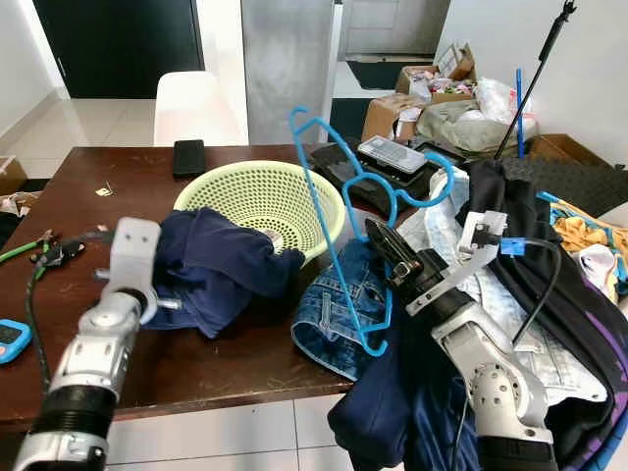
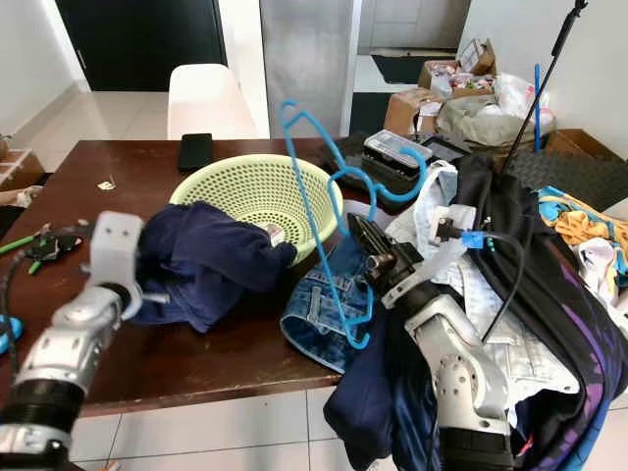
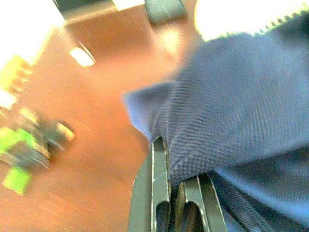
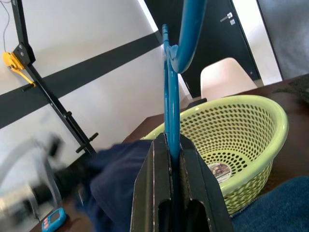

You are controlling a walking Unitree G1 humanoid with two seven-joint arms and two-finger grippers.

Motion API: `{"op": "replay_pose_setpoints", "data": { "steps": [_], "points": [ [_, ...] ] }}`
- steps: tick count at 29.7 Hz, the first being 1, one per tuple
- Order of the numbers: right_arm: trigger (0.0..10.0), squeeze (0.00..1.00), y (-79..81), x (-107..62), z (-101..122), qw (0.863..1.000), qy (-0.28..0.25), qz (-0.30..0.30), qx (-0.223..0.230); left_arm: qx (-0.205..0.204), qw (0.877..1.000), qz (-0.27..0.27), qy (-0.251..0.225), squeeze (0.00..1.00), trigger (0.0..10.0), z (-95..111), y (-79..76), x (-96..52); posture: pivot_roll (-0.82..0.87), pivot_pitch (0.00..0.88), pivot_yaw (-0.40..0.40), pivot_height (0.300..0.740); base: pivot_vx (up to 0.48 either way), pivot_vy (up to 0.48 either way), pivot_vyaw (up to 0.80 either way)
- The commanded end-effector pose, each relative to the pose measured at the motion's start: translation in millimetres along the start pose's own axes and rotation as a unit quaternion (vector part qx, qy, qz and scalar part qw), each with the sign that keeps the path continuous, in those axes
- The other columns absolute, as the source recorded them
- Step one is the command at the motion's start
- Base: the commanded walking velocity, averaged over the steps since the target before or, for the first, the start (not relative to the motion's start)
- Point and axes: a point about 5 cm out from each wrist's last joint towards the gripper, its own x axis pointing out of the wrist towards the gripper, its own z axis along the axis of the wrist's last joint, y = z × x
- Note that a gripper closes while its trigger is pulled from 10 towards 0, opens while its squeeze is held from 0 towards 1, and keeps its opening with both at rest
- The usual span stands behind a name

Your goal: Hang hanger

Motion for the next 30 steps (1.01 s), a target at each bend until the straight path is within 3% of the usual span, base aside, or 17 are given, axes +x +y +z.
{"op": "replay_pose_setpoints", "data": {
  "steps": [1,3,4,6,7,8,9,11,12,14,17,20,22,24,27,29,30],
  "points": [
    [10.0,0.0,-0.6,-0.2,-3,1.0,-0.004,0.001,0.012,0.024,0.989,0.076,-0.124,0.0,0.0,71,44.8,-0.1,0.06,0.063,-0.031,0.74,0.0,0.0,0.0],
    [10.0,0.0,-0.6,-0.2,-3,1.0,-0.004,0.001,0.012,0.024,0.989,0.076,-0.124,0.0,0.0,71,44.8,-0.1,0.06,0.063,-0.031,0.74,0.0,0.0,0.0],
    [10.0,0.0,-1.0,0.7,-4,1.0,-0.004,0.001,0.015,0.033,0.976,0.109,-0.187,0.0,0.0,113,65.9,-5.0,0.06,0.06,-0.029,0.74,0.0,0.0,0.0],
    [10.0,0.0,-1.0,0.7,-4,1.0,-0.004,0.001,0.015,0.033,0.976,0.109,-0.187,0.0,0.0,113,65.9,-5.0,0.06,0.06,-0.029,0.74,0.0,0.0,0.0],
    [10.0,0.0,-1.3,1.4,-4,1.0,-0.005,0.0,0.017,0.045,0.957,0.135,-0.252,0.0,0.0,156,82.6,-14.3,0.07,0.056,-0.026,0.74,0.0,0.0,0.0],
    [10.0,0.0,-1.3,1.4,-4,1.0,-0.005,0.0,0.017,0.045,0.957,0.135,-0.252,0.0,0.0,156,82.6,-14.3,0.07,0.056,-0.026,0.74,0.0,0.0,0.0],
    [10.0,0.0,-1.8,1.7,-5,1.0,-0.006,-0.001,0.018,0.054,0.937,0.155,-0.307,0.0,0.0,190,92.7,-24.8,0.07,0.056,-0.026,0.74,0.0,0.0,0.0],
    [10.0,0.0,-1.8,1.7,-5,1.0,-0.006,-0.001,0.018,0.054,0.937,0.155,-0.307,0.0,0.0,190,92.7,-24.8,0.07,0.056,-0.026,0.74,0.0,0.0,0.0],
    [10.0,0.0,-3.2,2.1,-5,1.0,-0.008,-0.004,0.021,0.069,0.9,0.157,-0.401,0.0,0.0,241,92.1,-45.3,0.07,0.053,-0.026,0.74,0.0,0.0,0.0],
    [10.0,0.0,-3.7,2.3,-5,1.0,-0.008,-0.005,0.021,0.078,0.891,0.133,-0.427,0.0,0.0,252,78.0,-47.5,0.07,0.05,-0.026,0.74,0.0,0.0,0.0],
    [10.0,0.0,-4.0,2.6,-5,1.0,-0.008,-0.006,0.022,0.087,0.89,0.103,-0.435,0.0,0.0,253,62.2,-44.4,0.07,0.05,-0.024,0.74,0.0,0.0,0.0],
    [10.0,0.0,-5.0,3.0,-5,1.0,-0.009,-0.009,0.022,0.047,0.921,-0.062,-0.382,0.0,0.0,218,-3.7,-20.0,0.06,0.049,-0.024,0.74,0.0,0.0,0.0],
    [10.0,0.0,-5.1,2.9,-5,1.0,-0.009,-0.01,0.022,0.041,0.926,-0.114,-0.358,0.0,0.0,204,-24.9,-16.5,0.06,0.051,-0.024,0.74,0.0,0.0,0.0],
    [10.0,0.0,-5.1,2.9,-5,1.0,-0.009,-0.01,0.022,0.041,0.926,-0.114,-0.358,0.0,0.0,204,-24.9,-16.5,0.06,0.051,-0.024,0.74,0.0,0.0,0.0],
    [10.0,0.0,-5.8,2.7,-5,1.0,-0.009,-0.012,0.023,0.023,0.93,-0.199,-0.309,0.0,0.0,175,-65.2,-16.3,0.06,0.057,-0.025,0.74,0.0,0.0,0.0],
    [10.0,0.0,-5.8,2.7,-5,1.0,-0.009,-0.012,0.023,0.023,0.93,-0.199,-0.309,0.0,0.0,175,-65.2,-16.3,0.06,0.057,-0.025,0.74,0.0,0.0,0.0],
    [10.0,0.0,-6.3,2.8,-5,1.0,-0.008,-0.012,0.023,0.003,0.927,-0.251,-0.278,0.0,0.0,160,-87.8,-19.4,0.06,0.057,-0.025,0.74,0.0,0.0,0.0]
  ]
}}
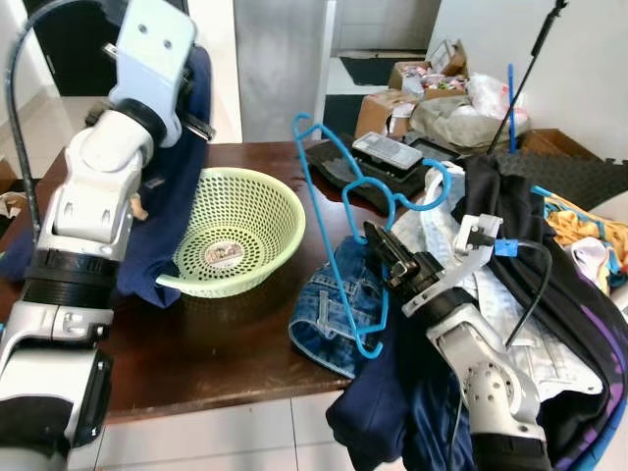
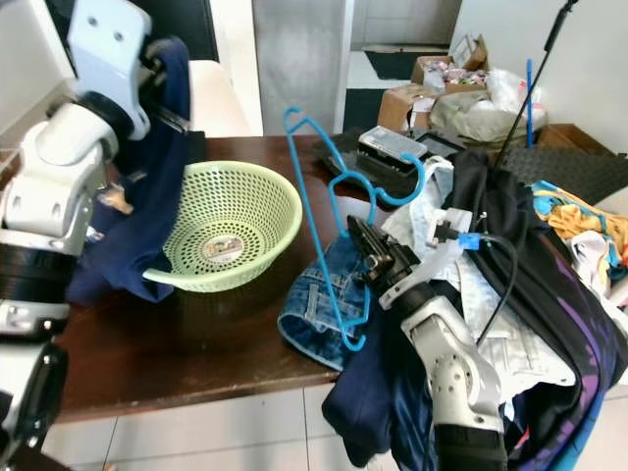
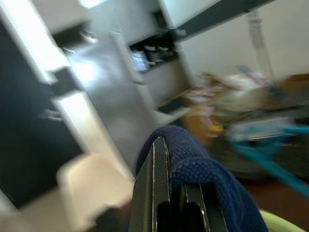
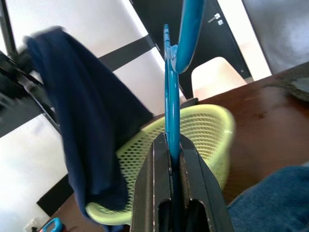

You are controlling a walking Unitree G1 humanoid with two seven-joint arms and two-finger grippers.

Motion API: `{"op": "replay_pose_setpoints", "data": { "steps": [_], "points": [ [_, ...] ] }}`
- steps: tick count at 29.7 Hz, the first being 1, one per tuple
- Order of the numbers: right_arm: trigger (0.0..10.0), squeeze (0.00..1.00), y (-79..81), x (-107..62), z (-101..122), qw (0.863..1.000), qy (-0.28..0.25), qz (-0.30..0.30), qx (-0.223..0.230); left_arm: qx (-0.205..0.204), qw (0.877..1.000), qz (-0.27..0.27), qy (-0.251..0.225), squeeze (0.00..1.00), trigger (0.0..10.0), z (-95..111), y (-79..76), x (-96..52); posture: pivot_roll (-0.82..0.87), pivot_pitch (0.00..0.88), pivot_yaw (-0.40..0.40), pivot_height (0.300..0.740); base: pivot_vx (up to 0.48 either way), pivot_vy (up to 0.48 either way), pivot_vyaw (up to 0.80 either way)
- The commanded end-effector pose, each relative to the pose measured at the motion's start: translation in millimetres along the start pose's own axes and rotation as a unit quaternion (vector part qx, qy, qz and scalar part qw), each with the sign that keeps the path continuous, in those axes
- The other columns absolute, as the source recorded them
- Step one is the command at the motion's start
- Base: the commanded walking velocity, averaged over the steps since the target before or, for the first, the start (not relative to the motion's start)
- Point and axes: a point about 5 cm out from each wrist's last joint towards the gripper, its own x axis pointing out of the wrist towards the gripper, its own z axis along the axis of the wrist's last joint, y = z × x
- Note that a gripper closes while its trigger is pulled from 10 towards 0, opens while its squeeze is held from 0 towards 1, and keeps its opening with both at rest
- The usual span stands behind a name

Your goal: Hang hanger

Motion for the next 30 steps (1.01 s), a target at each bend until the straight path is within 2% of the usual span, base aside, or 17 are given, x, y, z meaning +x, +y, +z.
{"op": "replay_pose_setpoints", "data": {
  "steps": [1,2,4,5,8,9,11,12,13,14,17,18,19,20,23,27,30],
  "points": [
    [10.0,0.0,0.4,1.4,1,1.0,-0.005,0.001,0.003,-0.021,0.999,-0.028,0.014,0.0,0.0,-6,-14.4,0.0,0.06,0.057,-0.025,0.74,0.0,0.0,0.0],
    [10.0,0.0,0.0,1.6,0,1.0,-0.005,0.0,0.004,-0.058,0.996,-0.067,0.025,0.0,0.0,-14,-37.7,-2.8,0.07,0.061,-0.026,0.74,0.0,0.0,0.0],
    [10.0,0.0,0.0,1.6,0,1.0,-0.005,0.0,0.004,-0.058,0.996,-0.067,0.025,0.0,0.0,-14,-37.7,-2.8,0.07,0.061,-0.026,0.74,0.0,0.0,0.0],
    [10.0,0.0,-0.3,1.8,0,1.0,-0.004,0.0,0.006,-0.094,0.987,-0.127,0.03,0.0,0.0,-16,-67.7,-8.7,0.07,0.064,-0.028,0.74,0.0,0.0,0.0],
    [10.0,0.0,-0.5,1.9,0,1.0,-0.004,-0.001,0.007,-0.113,0.979,-0.165,0.029,0.0,0.0,-15,-85.4,-13.4,0.07,0.064,-0.028,0.74,0.0,0.0,0.0],
    [10.0,0.0,-0.6,1.8,0,1.0,-0.002,-0.001,0.007,-0.128,0.965,-0.227,0.042,0.0,2.8,-17,-109.9,-23.4,0.07,0.067,-0.029,0.74,0.0,0.0,0.0],
    [10.0,0.0,-0.6,1.8,0,1.0,-0.002,-0.001,0.007,-0.128,0.965,-0.227,0.042,0.0,2.8,-17,-109.9,-23.4,0.07,0.067,-0.029,0.74,0.0,0.0,0.0],
    [10.0,0.0,-0.9,1.7,1,1.0,-0.001,-0.003,0.007,-0.143,0.946,-0.282,0.068,0.0,8.3,-23,-129.3,-34.1,0.06,0.071,-0.03,0.74,0.0,0.0,0.0],
    [10.0,0.0,-0.9,1.7,1,1.0,-0.001,-0.003,0.007,-0.143,0.946,-0.282,0.068,0.0,8.3,-23,-129.3,-34.1,0.06,0.071,-0.03,0.74,0.0,0.0,0.0],
    [10.0,0.0,-1.1,1.5,1,1.0,0.0,-0.004,0.007,-0.141,0.933,-0.319,0.085,0.0,10.0,-28,-140.7,-42.8,0.06,0.071,-0.03,0.74,0.0,0.0,0.0],
    [10.0,0.0,-1.3,1.0,1,1.0,0.001,-0.005,0.006,-0.153,0.918,-0.351,0.1,0.0,10.0,-30,-147.3,-50.4,0.06,0.073,-0.03,0.74,0.0,0.0,0.0],
    [10.0,0.0,-1.6,0.8,1,1.0,0.003,-0.006,0.006,-0.167,0.909,-0.366,0.108,0.3,10.0,-30,-146.7,-54.1,0.06,0.073,-0.03,0.74,0.0,0.0,0.0],
    [10.0,0.0,-1.6,0.8,1,1.0,0.003,-0.006,0.006,-0.167,0.909,-0.366,0.108,0.3,10.0,-30,-146.7,-54.1,0.06,0.073,-0.03,0.74,0.0,0.0,0.0],
    [10.0,0.0,-1.9,0.8,0,1.0,0.005,-0.007,0.005,-0.175,0.896,-0.39,0.115,0.75,10.0,-28,-143.5,-59.3,0.06,0.072,-0.032,0.74,0.0,0.0,0.0],
    [10.0,0.0,-2.6,1.2,-1,1.0,0.01,-0.008,0.005,-0.145,0.864,-0.462,0.137,0.75,10.0,-26,-130.0,-80.1,0.06,0.07,-0.034,0.74,0.0,0.0,0.0],
    [10.0,0.0,-3.1,1.2,-1,1.0,0.011,-0.008,0.006,-0.133,0.852,-0.484,0.147,1.0,10.0,-26,-118.7,-89.3,0.06,0.07,-0.034,0.74,0.0,0.0,0.0],
    [10.0,0.0,-3.3,1.2,-1,1.0,0.012,-0.009,0.006,-0.133,0.849,-0.49,0.147,1.0,10.0,-25,-113.9,-92.2,0.06,0.07,-0.034,0.74,0.0,0.0,0.0]
  ]
}}
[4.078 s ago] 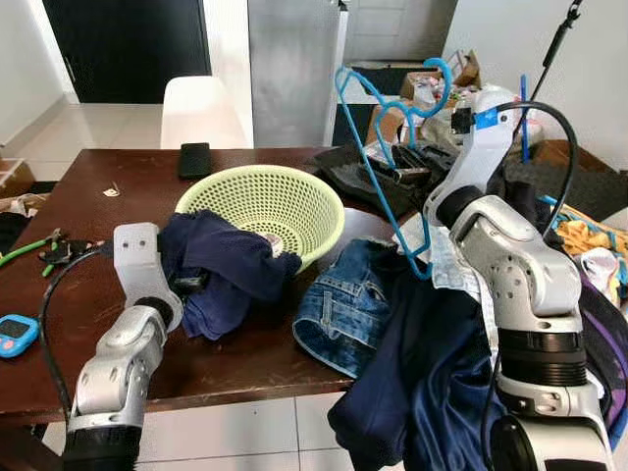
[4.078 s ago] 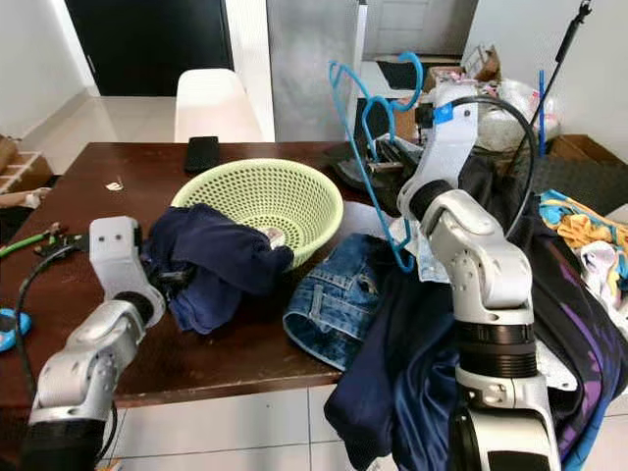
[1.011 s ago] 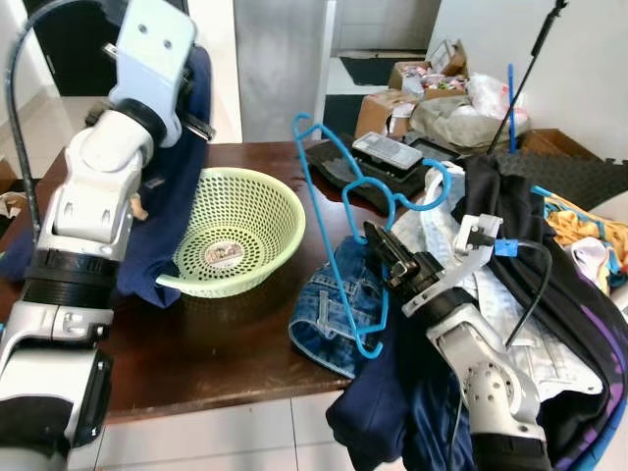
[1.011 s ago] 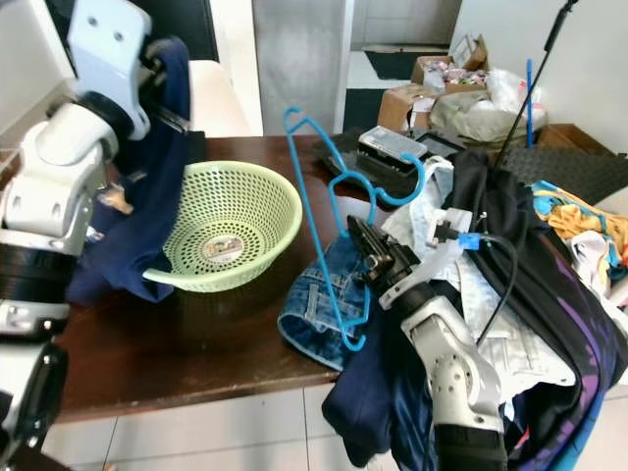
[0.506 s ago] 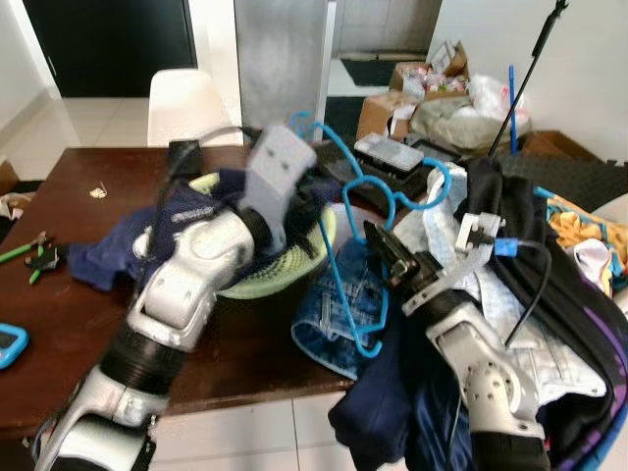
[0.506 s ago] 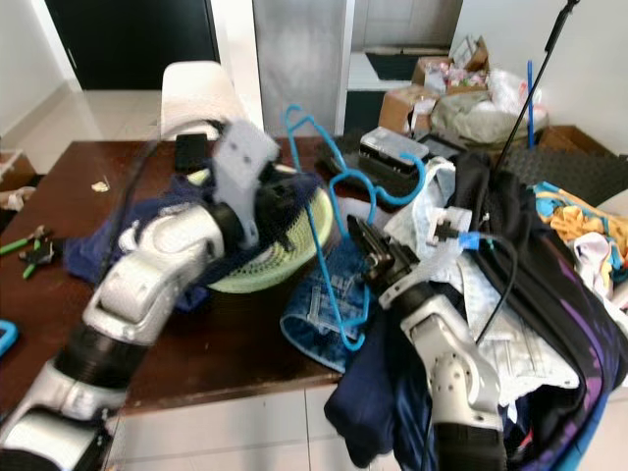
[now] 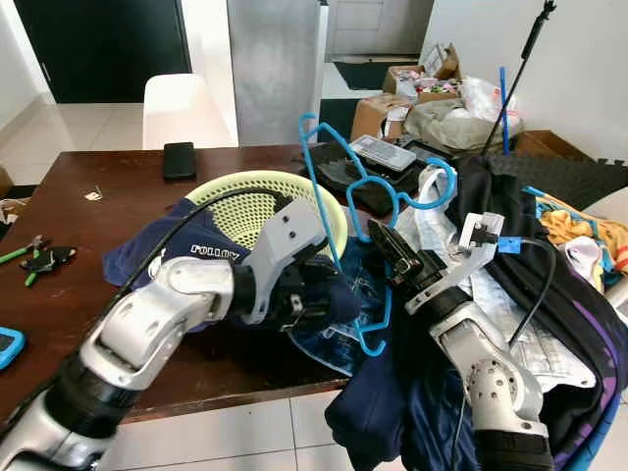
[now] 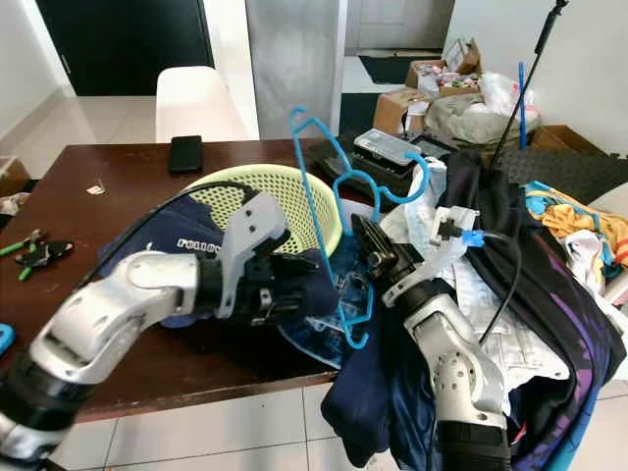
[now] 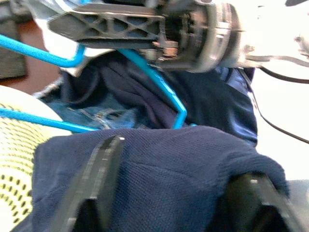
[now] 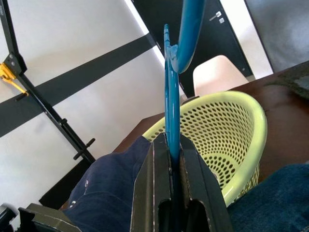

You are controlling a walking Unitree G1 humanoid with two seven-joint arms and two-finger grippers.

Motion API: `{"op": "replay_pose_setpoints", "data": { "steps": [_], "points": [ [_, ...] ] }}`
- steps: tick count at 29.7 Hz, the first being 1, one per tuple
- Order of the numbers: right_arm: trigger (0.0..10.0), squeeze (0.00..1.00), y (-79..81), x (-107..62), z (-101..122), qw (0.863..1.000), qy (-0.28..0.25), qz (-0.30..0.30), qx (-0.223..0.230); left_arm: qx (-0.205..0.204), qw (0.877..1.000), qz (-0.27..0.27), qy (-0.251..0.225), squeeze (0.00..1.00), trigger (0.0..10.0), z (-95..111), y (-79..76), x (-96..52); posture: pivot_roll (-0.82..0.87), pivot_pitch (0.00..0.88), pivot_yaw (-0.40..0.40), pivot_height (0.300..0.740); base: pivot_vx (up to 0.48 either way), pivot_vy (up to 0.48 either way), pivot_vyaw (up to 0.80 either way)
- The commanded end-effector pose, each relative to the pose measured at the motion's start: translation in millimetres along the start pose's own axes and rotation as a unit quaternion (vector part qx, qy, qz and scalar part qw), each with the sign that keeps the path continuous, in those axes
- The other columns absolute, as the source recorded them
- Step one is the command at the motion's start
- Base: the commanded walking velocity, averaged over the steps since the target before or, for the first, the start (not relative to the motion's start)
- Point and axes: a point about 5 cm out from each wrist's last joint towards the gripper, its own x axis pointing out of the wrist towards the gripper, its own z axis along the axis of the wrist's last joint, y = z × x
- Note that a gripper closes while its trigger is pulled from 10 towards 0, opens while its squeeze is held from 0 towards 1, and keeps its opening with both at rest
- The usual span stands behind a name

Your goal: Hang hanger

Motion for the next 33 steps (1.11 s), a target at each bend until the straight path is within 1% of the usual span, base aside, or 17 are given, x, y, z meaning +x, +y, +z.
{"op": "replay_pose_setpoints", "data": {
  "steps": [1,7,11,12,14,15,16,17,21,23,24,25,26,27,28,30,33],
  "points": [
    [10.0,0.0,-2.4,-0.7,-2,1.0,0.006,-0.005,0.003,0.005,1.0,-0.01,0.006,1.0,10.0,1,-2.6,-4.6,0.06,0.07,-0.034,0.74,0.0,0.0,0.0],
    [10.0,0.0,-3.1,-1.1,-2,1.0,0.007,-0.006,0.004,-0.003,0.999,-0.017,-0.03,1.0,10.0,12,-0.5,-20.1,0.05,0.065,-0.037,0.74,0.0,0.0,0.0],
    [10.0,0.0,-3.7,-1.5,-2,1.0,0.01,-0.007,0.004,0.004,0.996,0.052,-0.07,1.0,10.0,26,21.0,-39.6,0.05,0.062,-0.038,0.74,0.0,0.0,0.0],
    [10.0,0.0,-3.7,-1.6,-2,1.0,0.01,-0.007,0.004,0.005,0.99,0.11,-0.091,1.0,10.0,34,36.1,-49.4,0.06,0.062,-0.037,0.74,0.0,0.0,0.0],
    [10.0,0.0,-3.7,-1.6,-2,1.0,0.01,-0.007,0.004,0.005,0.99,0.11,-0.091,1.0,10.0,34,36.1,-49.4,0.06,0.062,-0.037,0.74,0.0,0.0,0.0],
    [10.0,0.0,-3.7,-1.6,-2,1.0,0.011,-0.007,0.004,0.01,0.981,0.158,-0.11,1.0,10.0,42,48.0,-58.7,0.06,0.062,-0.039,0.74,0.0,0.0,0.0],
    [10.0,0.0,-3.7,-1.6,-2,1.0,0.011,-0.007,0.004,0.01,0.981,0.158,-0.11,1.0,10.0,42,48.0,-58.7,0.06,0.062,-0.039,0.74,0.0,0.0,0.0],
    [10.0,0.0,-3.5,-1.4,-2,1.0,0.011,-0.007,0.005,0.012,0.972,0.196,-0.129,1.0,10.0,50,57.6,-69.1,0.06,0.062,-0.039,0.74,0.0,0.0,0.0],
    [10.0,0.0,-3.0,-1.0,-2,1.0,0.012,-0.007,0.005,0.012,0.97,0.202,-0.135,1.0,10.0,56,62.0,-85.0,0.05,0.063,-0.039,0.74,0.0,0.0,0.0],
    [10.0,0.0,-3.0,-1.0,-2,1.0,0.012,-0.007,0.005,0.012,0.97,0.202,-0.135,1.0,10.0,56,62.0,-85.0,0.05,0.063,-0.039,0.74,0.0,0.0,0.0],
    [10.0,0.0,-3.0,-1.0,-2,1.0,0.011,-0.007,0.006,0.035,0.987,0.129,-0.092,1.0,10.0,46,42.9,-86.2,0.05,0.067,-0.031,0.74,0.0,0.0,0.0],
    [10.0,0.0,-3.1,-1.4,-2,1.0,0.01,-0.008,0.007,0.023,0.998,0.036,-0.052,1.0,10.0,31,17.4,-84.8,0.05,0.072,-0.028,0.74,0.0,0.0,0.0],
    [10.0,0.0,-3.1,-1.4,-2,1.0,0.01,-0.008,0.007,0.023,0.998,0.036,-0.052,1.0,10.0,31,17.4,-84.8,0.05,0.072,-0.028,0.74,0.0,0.0,0.0],
    [10.0,0.0,-3.4,-1.7,-2,1.0,0.009,-0.009,0.008,0.003,0.999,-0.041,-0.022,1.0,10.0,19,-5.6,-84.4,0.05,0.072,-0.028,0.74,0.0,0.0,0.0],
    [10.0,0.0,-3.4,-1.7,-2,1.0,0.009,-0.009,0.008,0.003,0.999,-0.041,-0.022,1.0,10.0,19,-5.6,-84.4,0.05,0.072,-0.028,0.74,0.0,0.0,0.0],
    [10.0,0.0,-3.7,-2.1,-1,1.0,0.008,-0.01,0.009,-0.032,0.993,-0.111,0.003,1.0,10.0,8,-28.6,-86.8,0.05,0.072,-0.028,0.74,0.0,0.0,0.0],
    [10.0,0.0,-3.9,-2.3,-1,1.0,0.006,-0.01,0.012,-0.047,0.993,-0.105,0.016,1.0,10.0,3,-30.2,-91.2,0.05,0.079,-0.031,0.74,0.0,0.0,0.0]
  ]
}}
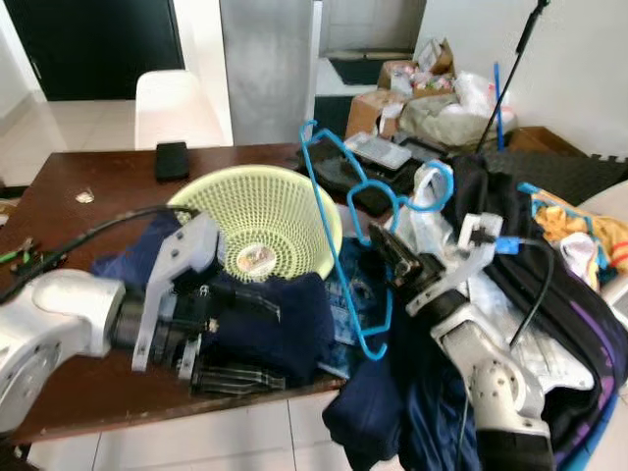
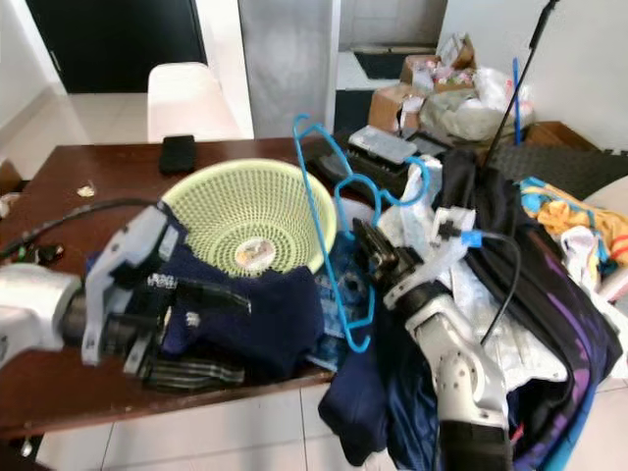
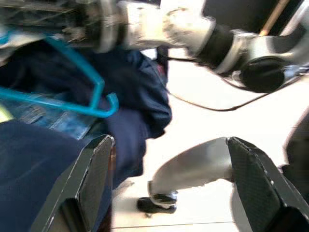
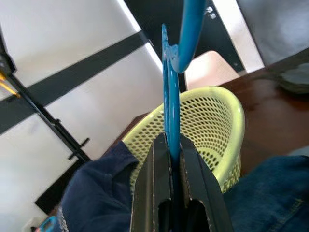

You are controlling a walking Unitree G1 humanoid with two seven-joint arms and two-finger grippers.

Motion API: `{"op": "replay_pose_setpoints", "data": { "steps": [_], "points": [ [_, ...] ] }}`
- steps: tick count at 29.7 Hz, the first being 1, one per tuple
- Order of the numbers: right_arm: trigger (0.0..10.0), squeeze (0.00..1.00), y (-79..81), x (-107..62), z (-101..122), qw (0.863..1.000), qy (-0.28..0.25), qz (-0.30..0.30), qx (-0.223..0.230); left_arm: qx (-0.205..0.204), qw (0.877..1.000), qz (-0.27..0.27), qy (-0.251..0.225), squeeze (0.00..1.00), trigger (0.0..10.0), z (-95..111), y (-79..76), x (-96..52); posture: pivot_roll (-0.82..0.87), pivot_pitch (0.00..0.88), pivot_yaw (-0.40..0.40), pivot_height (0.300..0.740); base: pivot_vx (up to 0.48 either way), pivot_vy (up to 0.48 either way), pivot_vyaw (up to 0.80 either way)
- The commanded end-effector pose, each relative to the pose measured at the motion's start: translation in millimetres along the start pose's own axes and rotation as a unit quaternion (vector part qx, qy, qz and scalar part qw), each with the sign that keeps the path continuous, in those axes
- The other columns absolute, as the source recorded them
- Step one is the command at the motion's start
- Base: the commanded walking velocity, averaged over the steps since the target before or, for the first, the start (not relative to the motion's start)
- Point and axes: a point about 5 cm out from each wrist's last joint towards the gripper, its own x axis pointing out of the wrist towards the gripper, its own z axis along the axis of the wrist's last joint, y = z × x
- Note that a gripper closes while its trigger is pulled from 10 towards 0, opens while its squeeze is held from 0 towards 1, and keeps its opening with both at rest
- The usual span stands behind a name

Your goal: Hang hanger

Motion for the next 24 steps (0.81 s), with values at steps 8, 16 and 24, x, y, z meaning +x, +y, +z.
{"op": "replay_pose_setpoints", "data": {
  "steps": [8,16,24],
  "points": [
    [10.0,0.0,-1.8,-0.8,3,1.0,-0.005,0.0,0.012,-0.04,0.982,0.144,0.115,1.0,10.0,-39,17.8,-23.2,0.06,0.087,-0.039,0.74,0.0,0.0,0.0],
    [10.0,0.0,-2.1,-0.9,4,1.0,-0.004,-0.001,0.013,0.017,0.934,0.354,0.042,0.0,10.0,-16,69.8,-46.9,0.06,0.088,-0.042,0.74,0.0,0.0,0.0],
    [10.0,0.0,-2.4,-1.0,4,1.0,-0.004,-0.003,0.01,0.092,0.895,0.431,0.068,0.0,10.0,-23,96.3,-55.4,0.05,0.087,-0.035,0.74,0.0,0.0,0.0]
  ]
}}
